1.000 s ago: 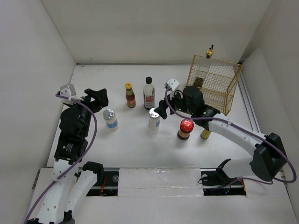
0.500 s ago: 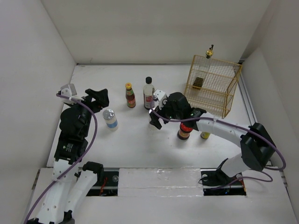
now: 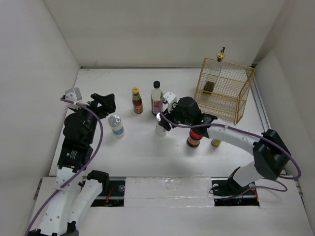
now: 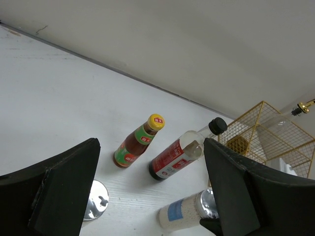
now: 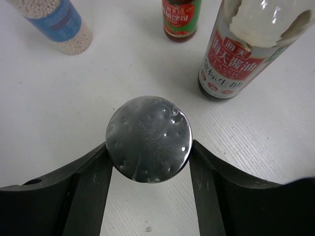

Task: Organize the condiment bottles

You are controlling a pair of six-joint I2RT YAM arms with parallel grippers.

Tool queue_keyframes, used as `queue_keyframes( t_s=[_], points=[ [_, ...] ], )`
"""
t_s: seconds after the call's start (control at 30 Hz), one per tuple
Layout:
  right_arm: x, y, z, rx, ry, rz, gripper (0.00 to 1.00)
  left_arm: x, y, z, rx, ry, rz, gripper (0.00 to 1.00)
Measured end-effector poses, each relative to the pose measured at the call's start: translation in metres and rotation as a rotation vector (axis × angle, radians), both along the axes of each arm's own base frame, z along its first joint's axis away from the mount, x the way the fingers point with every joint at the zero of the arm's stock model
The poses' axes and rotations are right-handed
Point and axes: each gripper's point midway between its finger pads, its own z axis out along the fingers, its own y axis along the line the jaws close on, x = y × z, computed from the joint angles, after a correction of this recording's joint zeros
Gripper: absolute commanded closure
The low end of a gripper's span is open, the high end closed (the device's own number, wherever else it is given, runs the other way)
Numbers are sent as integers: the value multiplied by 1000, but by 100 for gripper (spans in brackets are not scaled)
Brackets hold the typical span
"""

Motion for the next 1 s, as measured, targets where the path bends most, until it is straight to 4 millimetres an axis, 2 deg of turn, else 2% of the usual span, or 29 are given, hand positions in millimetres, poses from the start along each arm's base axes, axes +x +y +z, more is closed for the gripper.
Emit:
queue_keyframes(
  t_s=[0.1, 0.2, 0.27, 0.4, 0.5, 0.6, 0.73, 0.87, 1.0],
  points=[
    [3, -4, 20, 46, -38, -19, 60, 0, 0, 0, 0, 1, -1, 18],
    [14, -17, 65, 133, -128, -66, 60, 0, -1, 0, 0, 0, -3, 18],
    [25, -34, 103, 202, -210, -120, 60, 0, -1, 0, 0, 0, -4, 18],
    [60, -87, 174, 294, -362, -282, 60, -1, -1, 1, -1, -4, -4, 18],
    [84, -142, 208, 317, -457, -439, 60, -2, -1, 3, -2, -10, -8, 18],
    [103, -197, 224, 305, -506, -582, 60, -4, -1, 4, -4, -17, -11, 18],
    [124, -260, 234, 265, -529, -739, 60, -5, -1, 5, -5, -20, -13, 18],
    [139, -301, 240, 235, -531, -827, 61, -5, -2, 5, -5, -20, -15, 18],
    [155, -328, 244, 217, -530, -876, 61, -5, -2, 5, -4, -19, -15, 18]
  ],
)
